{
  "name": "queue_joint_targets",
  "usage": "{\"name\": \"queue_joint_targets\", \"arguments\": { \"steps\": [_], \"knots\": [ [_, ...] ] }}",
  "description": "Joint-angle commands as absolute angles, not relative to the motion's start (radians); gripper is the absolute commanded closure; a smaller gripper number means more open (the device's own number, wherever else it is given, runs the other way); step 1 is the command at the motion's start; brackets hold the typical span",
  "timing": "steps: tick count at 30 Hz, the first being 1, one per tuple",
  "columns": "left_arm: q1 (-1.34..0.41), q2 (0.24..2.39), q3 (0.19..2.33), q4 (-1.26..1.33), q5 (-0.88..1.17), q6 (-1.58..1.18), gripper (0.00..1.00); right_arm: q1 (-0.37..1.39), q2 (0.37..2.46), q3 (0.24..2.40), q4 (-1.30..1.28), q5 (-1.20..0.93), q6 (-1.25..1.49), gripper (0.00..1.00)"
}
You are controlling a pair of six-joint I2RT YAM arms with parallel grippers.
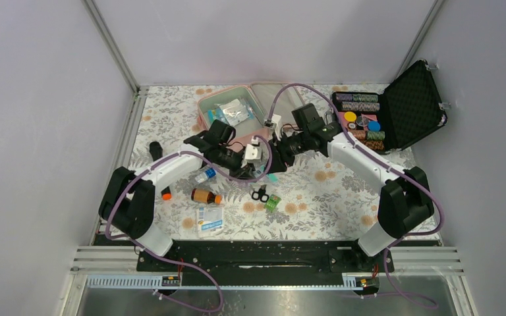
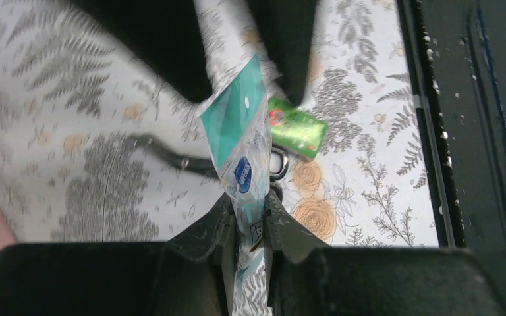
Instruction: Organize the medicine kit
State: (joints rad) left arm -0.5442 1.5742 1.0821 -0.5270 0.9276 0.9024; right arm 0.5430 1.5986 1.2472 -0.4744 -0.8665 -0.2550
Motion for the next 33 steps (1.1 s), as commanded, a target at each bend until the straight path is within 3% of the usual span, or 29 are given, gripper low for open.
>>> {"name": "queue_joint_targets", "arguments": {
  "steps": [1, 4, 8, 14, 24, 33],
  "knots": [
    [-0.449, 1.541, 1.05, -0.306, 0.877, 0.597, 0.9, 0.512, 1.53, 1.307, -0.517, -0.805, -0.249, 0.5],
    [-0.35, 1.524, 1.041, -0.13, 0.798, 0.325, 0.87, 0.445, 1.496, 1.307, -0.519, -0.825, -0.199, 0.43],
    [-0.254, 1.549, 1.088, 0.021, 0.593, -0.004, 0.87, 0.392, 1.476, 1.285, -0.498, -0.793, -0.168, 0.41],
    [-0.184, 1.771, 1.322, -0.04, 0.406, -0.328, 0.86, 0.388, 1.485, 1.258, -0.457, -0.789, -0.128, 0.4],
    [-0.177, 2.024, 1.608, -0.19, 0.197, -0.405, 0.85, 0.388, 1.452, 1.222, -0.456, -0.762, -0.152, 0.4],
    [-0.165, 2.006, 1.551, -0.189, 0.091, -0.388, 0.87, 0.389, 1.473, 1.223, -0.437, -0.773, -0.141, 0.39]
  ]
}}
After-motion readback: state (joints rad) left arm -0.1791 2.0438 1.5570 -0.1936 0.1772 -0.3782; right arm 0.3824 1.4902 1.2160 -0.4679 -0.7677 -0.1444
